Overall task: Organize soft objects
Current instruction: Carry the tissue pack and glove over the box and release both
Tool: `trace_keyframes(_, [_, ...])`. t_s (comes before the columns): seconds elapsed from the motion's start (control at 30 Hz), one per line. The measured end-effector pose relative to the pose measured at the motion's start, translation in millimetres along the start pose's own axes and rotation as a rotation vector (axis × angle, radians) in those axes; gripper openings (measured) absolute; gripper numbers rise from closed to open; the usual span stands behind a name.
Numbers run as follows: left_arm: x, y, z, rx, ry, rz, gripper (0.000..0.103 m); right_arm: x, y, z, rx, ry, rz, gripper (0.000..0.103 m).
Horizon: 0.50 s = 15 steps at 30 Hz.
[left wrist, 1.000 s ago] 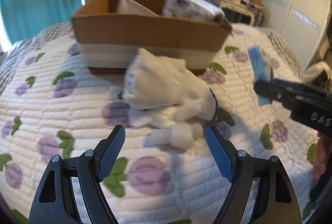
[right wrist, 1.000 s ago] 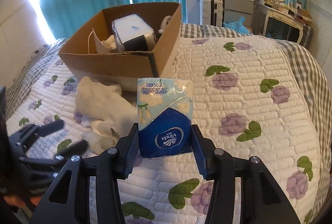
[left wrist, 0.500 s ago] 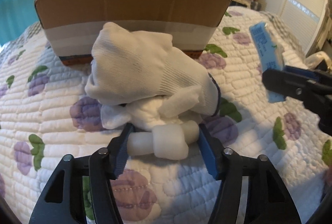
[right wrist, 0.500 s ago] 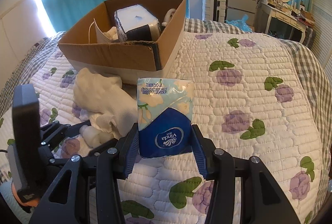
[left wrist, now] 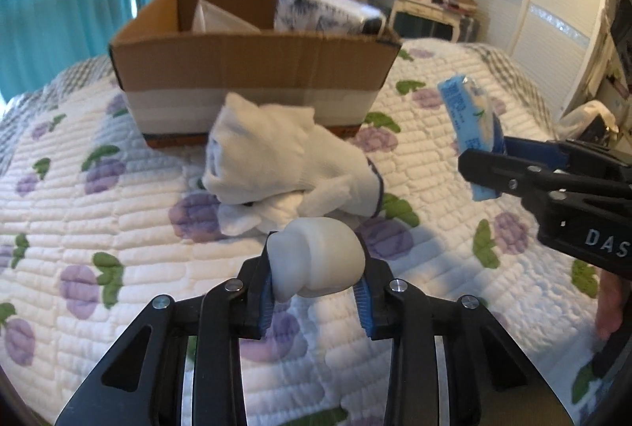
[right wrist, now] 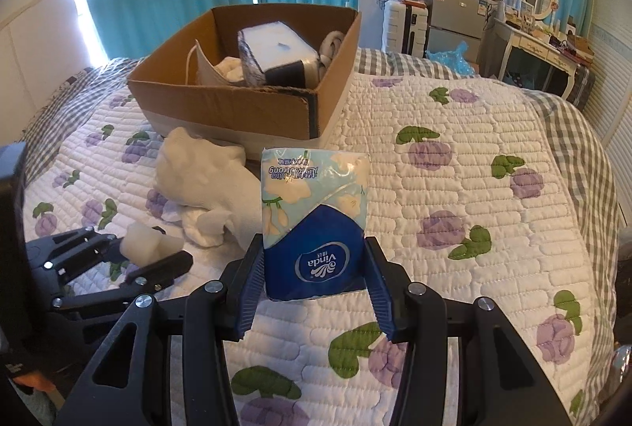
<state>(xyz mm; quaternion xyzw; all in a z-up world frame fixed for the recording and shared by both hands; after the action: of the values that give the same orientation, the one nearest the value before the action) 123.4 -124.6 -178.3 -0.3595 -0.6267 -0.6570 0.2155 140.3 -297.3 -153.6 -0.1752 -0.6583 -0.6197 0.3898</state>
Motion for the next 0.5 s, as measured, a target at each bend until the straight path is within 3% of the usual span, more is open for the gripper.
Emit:
trace_keyframes(0.2, [41,20,0,-0.008,0.007,-0.076,0.032,30,12,9,0.025,-0.006,-0.047,0.047])
trace_keyframes(0.5, [99,88,17,-0.023,0.031,-0.215,0.032,83,57,25,0.081,-0.018,-0.142,0.047])
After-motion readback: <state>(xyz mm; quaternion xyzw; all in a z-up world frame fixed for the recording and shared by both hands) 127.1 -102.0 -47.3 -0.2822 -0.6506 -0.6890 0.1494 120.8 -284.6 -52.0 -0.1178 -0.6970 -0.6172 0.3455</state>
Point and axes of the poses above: each gripper's, at about its wrist camera, not at the fingertips, and x roughly against the way its jaws point, z to its left, y to its top, the point moved 5 cm from there along -x, roughly the way its jaws point, and after that the axes turned 3 degrees about y, right-handed, at the moved point
